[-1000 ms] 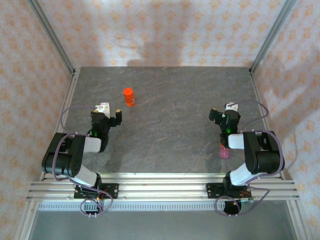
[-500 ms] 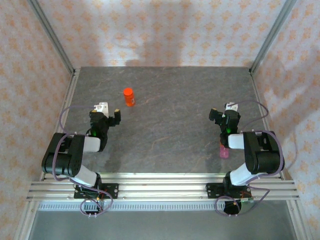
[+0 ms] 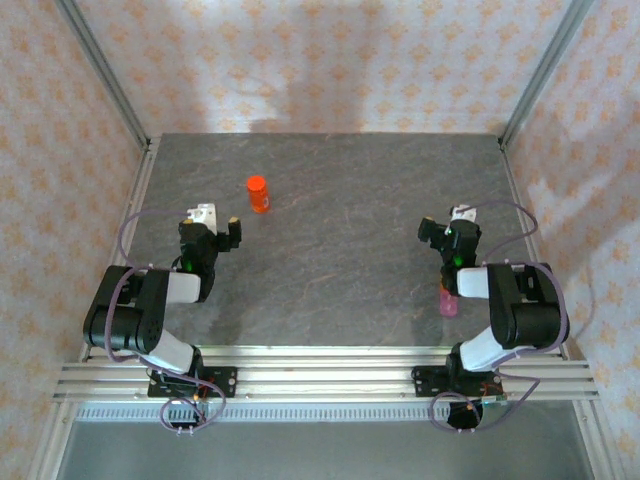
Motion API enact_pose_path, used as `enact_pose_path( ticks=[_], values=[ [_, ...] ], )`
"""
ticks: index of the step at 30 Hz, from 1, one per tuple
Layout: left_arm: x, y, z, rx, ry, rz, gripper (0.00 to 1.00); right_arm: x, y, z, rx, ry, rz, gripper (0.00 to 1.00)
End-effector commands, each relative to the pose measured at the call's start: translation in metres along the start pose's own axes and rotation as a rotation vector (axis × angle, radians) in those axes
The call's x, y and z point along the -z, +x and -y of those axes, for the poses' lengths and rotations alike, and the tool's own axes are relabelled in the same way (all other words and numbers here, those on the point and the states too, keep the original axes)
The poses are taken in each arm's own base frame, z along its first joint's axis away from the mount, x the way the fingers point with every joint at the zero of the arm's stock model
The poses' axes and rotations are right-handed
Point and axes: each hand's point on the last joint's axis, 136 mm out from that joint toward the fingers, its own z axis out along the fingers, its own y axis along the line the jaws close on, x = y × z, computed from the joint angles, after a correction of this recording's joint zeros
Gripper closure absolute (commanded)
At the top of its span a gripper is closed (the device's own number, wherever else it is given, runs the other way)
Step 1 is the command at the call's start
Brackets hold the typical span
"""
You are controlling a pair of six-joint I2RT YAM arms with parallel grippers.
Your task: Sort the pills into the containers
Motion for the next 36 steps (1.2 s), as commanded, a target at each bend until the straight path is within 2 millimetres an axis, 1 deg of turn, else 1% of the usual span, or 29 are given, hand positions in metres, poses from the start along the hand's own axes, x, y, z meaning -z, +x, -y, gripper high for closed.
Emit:
enact_pose_path(
  ticks=[1, 4, 7, 10, 12, 14, 15, 17, 20, 23, 26, 28, 31, 36],
  values=[
    [0.006, -0.007, -0.01, 0.041, -0.041, 0.052, 0.0, 0.005, -0.026, -0.002, 0.0, 0.004, 0.006, 0.0],
    [0.01, -0.014, -0.014, 0.047, -0.062, 0.048, 0.0, 0.01, -0.032, -0.002, -0.019, 0.013, -0.023, 0.0],
    [0.017, -0.026, -0.02, 0.056, -0.093, 0.044, 0.0, 0.02, -0.038, 0.009, -0.085, 0.073, -0.031, 0.0],
    [0.029, -0.041, -0.025, 0.069, -0.12, 0.061, 0.0, 0.036, -0.05, 0.021, -0.203, 0.148, -0.024, 0.0],
    [0.038, -0.055, -0.03, 0.109, -0.142, 0.075, 0.0, 0.05, -0.056, 0.03, -0.331, 0.199, -0.031, 0.0],
    [0.048, -0.074, -0.03, 0.158, -0.13, 0.088, 0.0, 0.056, -0.053, 0.026, -0.384, 0.181, -0.102, 0.0],
    [0.053, -0.081, -0.028, 0.184, -0.115, 0.087, 0.0, 0.063, -0.059, 0.024, -0.407, 0.168, -0.104, 0.0],
    [0.064, -0.096, -0.016, 0.228, -0.038, 0.094, 0.0, 0.071, -0.051, 0.014, -0.449, 0.139, -0.199, 0.0],
    [0.081, -0.112, 0.004, 0.273, 0.065, 0.132, 0.0, 0.078, -0.03, -0.006, -0.479, 0.053, -0.337, 0.0],
    [0.099, -0.121, 0.023, 0.269, 0.12, 0.13, 0.0, 0.087, -0.005, -0.009, -0.517, 0.054, -0.447, 0.0],
    [0.114, -0.122, 0.037, 0.277, 0.153, 0.092, 0.0, 0.098, 0.022, 0.0, -0.535, 0.127, -0.534, 0.0],
    [0.119, -0.122, 0.046, 0.293, 0.179, 0.067, 0.0, 0.105, 0.034, 0.007, -0.538, 0.175, -0.562, 0.0],
    [0.124, -0.118, 0.063, 0.286, 0.207, 0.025, 0.0, 0.11, 0.048, 0.015, -0.552, 0.226, -0.583, 0.0],
    [0.128, -0.112, 0.096, 0.204, 0.245, -0.046, 0.0, 0.115, 0.07, 0.031, -0.559, 0.335, -0.611, 0.0]
  ],
)
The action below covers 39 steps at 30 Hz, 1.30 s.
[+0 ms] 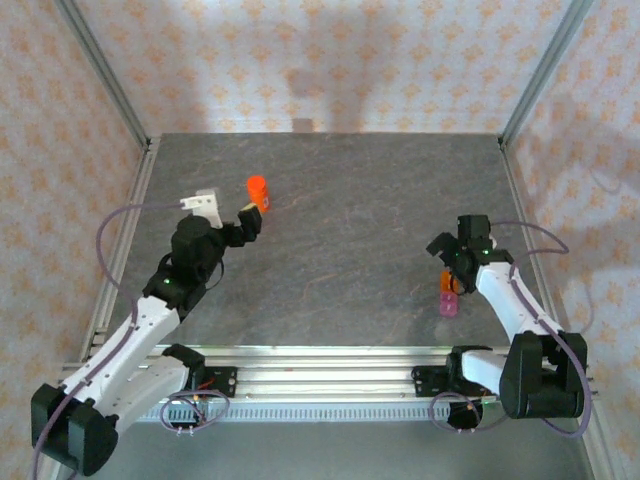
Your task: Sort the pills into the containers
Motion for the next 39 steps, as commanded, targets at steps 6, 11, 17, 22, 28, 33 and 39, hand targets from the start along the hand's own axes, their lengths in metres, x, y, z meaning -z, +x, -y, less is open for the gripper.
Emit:
enact_pose_path(
  ticks=[6, 11, 17, 22, 28, 33, 39],
  values=[
    [-0.003, 0.01, 0.045, -0.083, 0.055, -0.075, 0.0, -0.013, 0.017, 0.038, -0.059, 0.156, -0.023, 0.0],
    [-0.007, 0.012, 0.061, -0.109, 0.084, -0.077, 0.0, -0.017, 0.031, 0.037, -0.057, 0.13, -0.079, 0.0],
    [-0.01, 0.015, 0.068, -0.108, 0.104, -0.082, 0.0, -0.02, 0.052, 0.026, -0.04, 0.049, -0.173, 0.0],
    [-0.01, 0.015, 0.071, -0.094, 0.116, -0.08, 0.0, -0.016, 0.063, 0.011, -0.039, -0.016, -0.216, 0.0],
    [-0.012, 0.017, 0.075, -0.08, 0.126, -0.086, 0.0, -0.009, 0.072, -0.012, -0.028, -0.081, -0.221, 0.0],
    [-0.011, 0.02, 0.078, -0.077, 0.131, -0.094, 0.0, -0.012, 0.081, -0.032, -0.007, -0.122, -0.223, 0.0],
    [-0.011, 0.023, 0.08, -0.082, 0.131, -0.102, 0.0, -0.016, 0.094, -0.066, 0.05, -0.158, -0.24, 0.0]
  ],
)
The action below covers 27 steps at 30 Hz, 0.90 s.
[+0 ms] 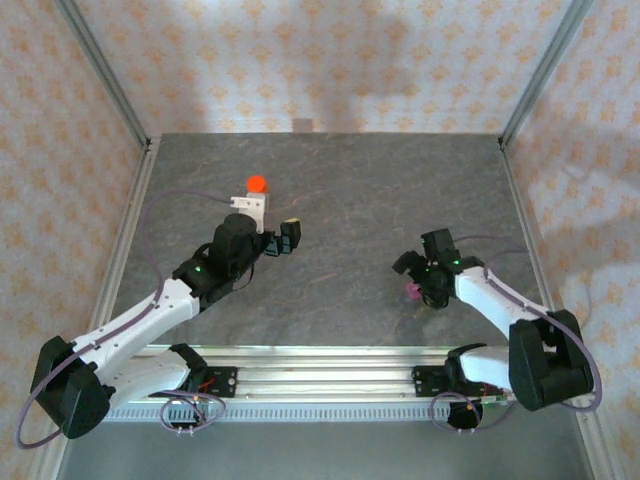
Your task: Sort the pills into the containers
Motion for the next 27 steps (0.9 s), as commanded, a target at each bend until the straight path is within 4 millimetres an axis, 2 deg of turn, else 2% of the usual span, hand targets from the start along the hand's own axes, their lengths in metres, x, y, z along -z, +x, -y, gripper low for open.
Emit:
enact_pose_path(
  ticks=[1, 10, 14, 17, 27],
  values=[
    [0.001, -0.016, 0.007, 0.025, 0.007, 0.043, 0.0, 0.001, -0.007, -0.036, 0.006, -0.073, 0.032, 0.0],
    [-0.004, -0.011, 0.015, 0.012, 0.009, 0.019, 0.0, -0.016, -0.002, -0.098, 0.114, -0.11, 0.01, 0.0],
    [-0.006, -0.008, 0.016, 0.009, 0.01, 0.01, 0.0, -0.018, 0.004, -0.112, 0.134, -0.127, -0.013, 0.0],
    [-0.006, -0.007, 0.017, 0.007, 0.013, 0.008, 0.0, -0.015, 0.009, -0.108, 0.132, -0.135, -0.02, 0.0],
    [-0.009, -0.003, 0.022, -0.004, 0.019, -0.005, 0.0, 0.001, 0.012, -0.058, 0.136, -0.051, 0.035, 0.0]
  ],
)
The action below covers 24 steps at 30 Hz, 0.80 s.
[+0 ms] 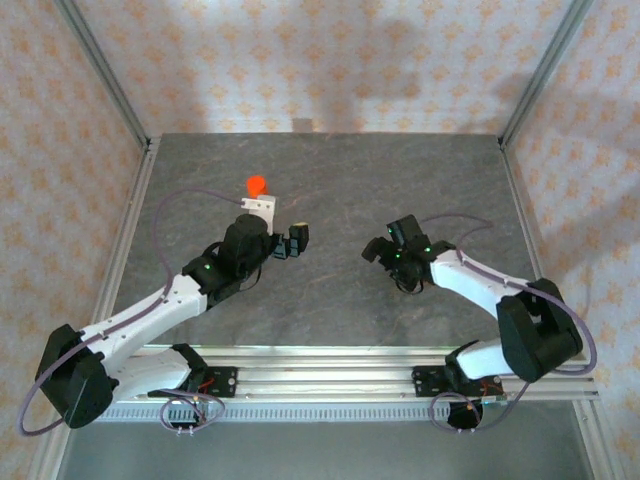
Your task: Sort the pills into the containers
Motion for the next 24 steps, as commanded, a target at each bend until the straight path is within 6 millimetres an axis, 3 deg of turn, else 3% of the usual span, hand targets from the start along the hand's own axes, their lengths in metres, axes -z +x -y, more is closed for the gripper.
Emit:
enact_pose_path(
  ticks=[1, 10, 24],
  values=[
    [0.002, -0.016, 0.007, 0.009, 0.001, 0.039, 0.0, 0.005, -0.002, 0.024, -0.005, 0.072, 0.034, 0.0],
    [0.003, -0.013, 0.006, 0.004, -0.004, 0.036, 0.0, 0.008, -0.024, 0.053, -0.077, 0.117, 0.062, 0.0],
    [-0.002, -0.007, 0.009, -0.006, 0.004, 0.012, 0.0, 0.006, -0.06, 0.08, -0.155, 0.177, 0.111, 0.0]
  ],
)
